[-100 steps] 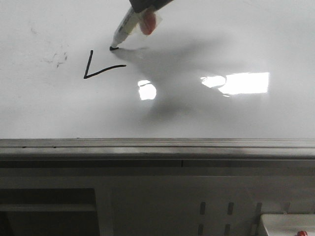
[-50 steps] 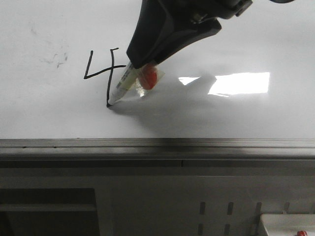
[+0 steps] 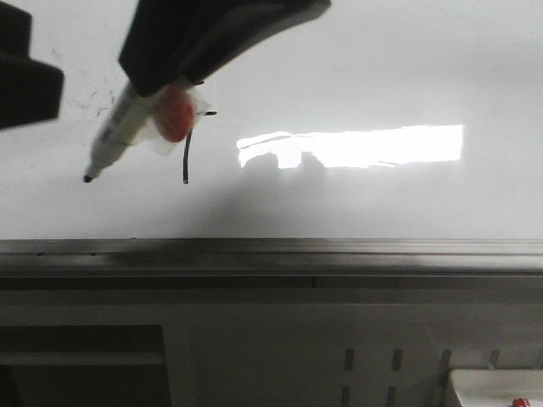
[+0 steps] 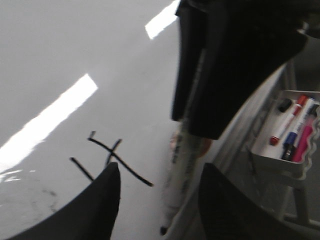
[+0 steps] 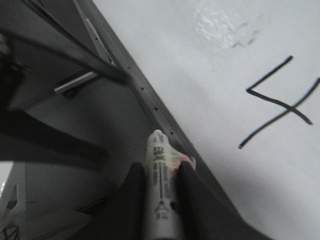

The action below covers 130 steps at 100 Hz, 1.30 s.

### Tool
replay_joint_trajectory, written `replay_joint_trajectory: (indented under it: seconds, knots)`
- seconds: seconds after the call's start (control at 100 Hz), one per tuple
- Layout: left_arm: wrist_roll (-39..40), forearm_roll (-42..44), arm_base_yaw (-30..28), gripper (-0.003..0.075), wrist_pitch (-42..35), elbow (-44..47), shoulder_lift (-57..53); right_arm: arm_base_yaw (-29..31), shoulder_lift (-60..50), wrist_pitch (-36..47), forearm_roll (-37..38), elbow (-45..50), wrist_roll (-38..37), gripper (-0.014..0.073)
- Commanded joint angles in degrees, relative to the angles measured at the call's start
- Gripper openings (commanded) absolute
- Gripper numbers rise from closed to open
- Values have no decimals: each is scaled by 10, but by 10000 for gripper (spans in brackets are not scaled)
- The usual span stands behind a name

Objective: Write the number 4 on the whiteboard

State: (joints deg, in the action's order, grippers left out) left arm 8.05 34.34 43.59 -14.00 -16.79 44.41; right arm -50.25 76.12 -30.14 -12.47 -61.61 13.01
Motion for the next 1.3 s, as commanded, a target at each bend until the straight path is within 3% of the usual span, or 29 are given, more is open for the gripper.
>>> replay_joint_trajectory:
  seconds: [0.0,0.3,0.54,0.69,0.74,0.79,0.89,0.96,1.09,1.29]
  knots:
    - [6,-6,22,337,-39,-16,30,-18,-20,22,1,-33,6,-64]
    - [6,-13,14,315,-63,-16,70,-30,-20,-1,2,-41,6,-64]
    - [6,-13,14,-18,-78,-16,70,-30,-20,-14,2,-41,6,-64]
    - [6,-13,14,-20,-78,-16,70,-30,-20,-15,2,-41,6,-55]
    - [6,-14,14,-20,-78,-16,70,-30,-20,-15,2,-41,6,1]
    - [6,-22,14,-20,-77,-16,70,-30,-20,-14,2,-41,6,125]
    - [6,-72,14,-20,-65,-16,70,-30,-23,16,18,-42,6,503]
    - [6,-128,14,-20,-53,-16,70,-27,-33,43,38,-45,6,668]
    - [6,-267,-5,-20,-35,-18,70,-8,-68,100,40,-45,6,617]
    - [6,-443,-69,-20,-23,-18,72,20,-114,109,40,-45,6,539]
